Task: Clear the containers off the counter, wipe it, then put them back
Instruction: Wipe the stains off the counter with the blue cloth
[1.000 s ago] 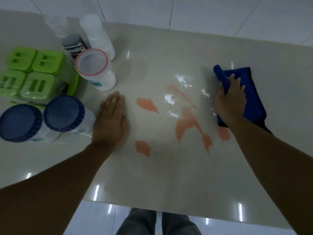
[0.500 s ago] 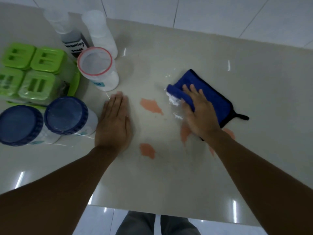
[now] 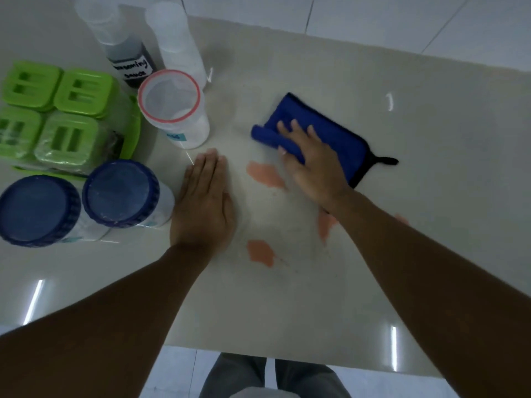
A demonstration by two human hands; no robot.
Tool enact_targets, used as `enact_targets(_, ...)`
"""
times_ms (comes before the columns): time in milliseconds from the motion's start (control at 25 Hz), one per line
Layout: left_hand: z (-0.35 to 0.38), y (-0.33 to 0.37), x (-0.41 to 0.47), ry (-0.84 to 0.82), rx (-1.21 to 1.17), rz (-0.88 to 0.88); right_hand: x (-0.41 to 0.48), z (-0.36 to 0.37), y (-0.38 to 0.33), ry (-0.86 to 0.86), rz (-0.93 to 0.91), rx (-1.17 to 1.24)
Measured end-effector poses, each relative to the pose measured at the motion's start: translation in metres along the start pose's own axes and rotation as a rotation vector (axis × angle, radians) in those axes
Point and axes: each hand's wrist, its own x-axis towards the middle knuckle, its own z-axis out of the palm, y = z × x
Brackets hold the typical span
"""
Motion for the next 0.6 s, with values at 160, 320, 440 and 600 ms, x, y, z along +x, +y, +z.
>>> enact_targets(160, -0.001, 0.000, 0.001, -0.034, -0.012, -0.007, -0.059, -0.009, 0.040, -0.027, -0.165, -0.030)
enact_targets(320, 0.000, 0.001, 0.001, -0.023, 0.008, -0.007, -0.042, -0.044, 0.041, 0.221, 0.220, 0.091)
enact_targets(440, 0.000, 0.002, 0.001, -0.010, 0.008, -0.010, 0.011, -0.051, 0.020, 0.238, 0.365, 0.118)
enact_targets(600, 0.001, 0.001, 0.002, -0.015, 0.003, -0.002, 0.038, -0.019, -0.004, 0.130, 0.203, -0.004)
